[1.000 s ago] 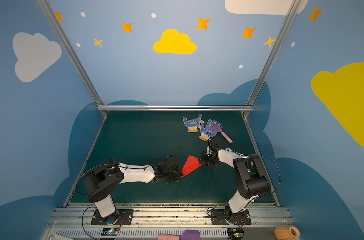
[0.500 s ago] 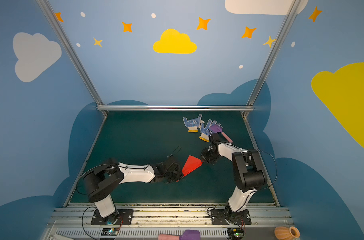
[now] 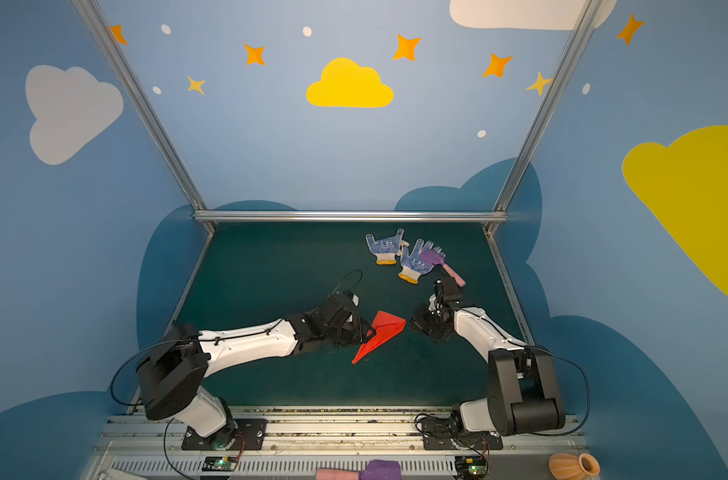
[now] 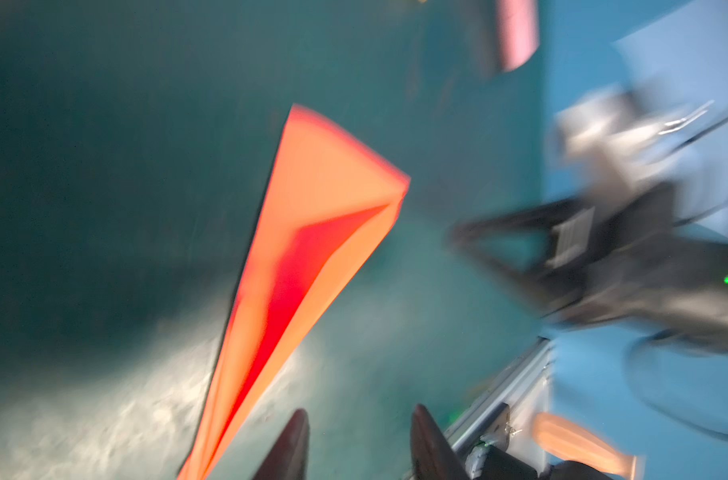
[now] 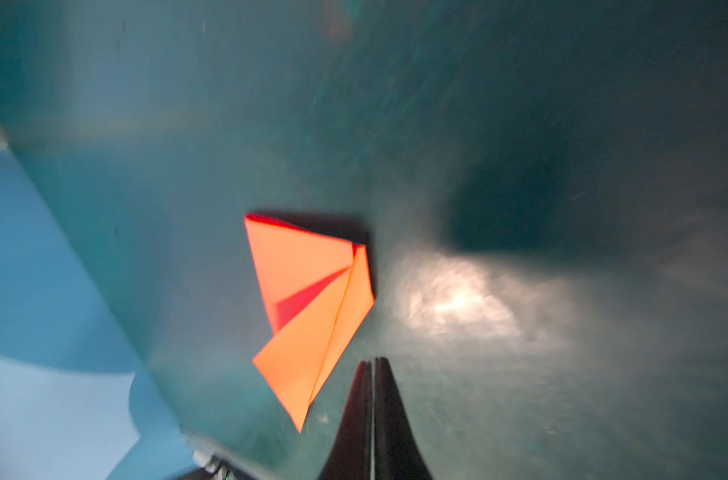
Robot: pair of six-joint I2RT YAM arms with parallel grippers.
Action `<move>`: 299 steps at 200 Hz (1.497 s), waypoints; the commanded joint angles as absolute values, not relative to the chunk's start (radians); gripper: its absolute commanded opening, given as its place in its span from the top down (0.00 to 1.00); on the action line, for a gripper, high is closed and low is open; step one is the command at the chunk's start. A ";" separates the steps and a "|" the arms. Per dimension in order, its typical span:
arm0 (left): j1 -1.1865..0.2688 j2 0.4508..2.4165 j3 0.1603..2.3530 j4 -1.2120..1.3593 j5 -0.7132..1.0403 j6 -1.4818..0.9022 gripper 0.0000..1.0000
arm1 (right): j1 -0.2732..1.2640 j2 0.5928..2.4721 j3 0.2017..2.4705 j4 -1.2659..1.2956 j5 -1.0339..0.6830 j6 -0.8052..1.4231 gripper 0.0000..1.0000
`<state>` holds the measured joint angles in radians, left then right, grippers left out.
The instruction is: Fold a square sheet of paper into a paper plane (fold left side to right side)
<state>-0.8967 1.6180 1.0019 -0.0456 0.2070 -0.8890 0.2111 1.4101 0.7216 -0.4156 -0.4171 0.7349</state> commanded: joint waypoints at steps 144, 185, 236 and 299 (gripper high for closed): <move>-0.717 2.152 1.334 -0.207 0.736 -0.608 0.48 | 0.307 1.611 0.592 -0.206 -0.486 0.738 1.00; -0.741 2.096 1.273 -0.088 0.733 -0.645 0.48 | 0.298 1.654 0.582 -0.193 -0.474 0.727 1.00; -0.746 2.001 1.138 0.138 0.669 -0.758 0.58 | 0.287 1.672 0.574 -0.188 -0.468 0.720 1.00; -0.755 1.954 1.048 0.287 0.608 -0.820 0.66 | 0.285 1.675 0.577 -0.194 -0.466 0.713 1.00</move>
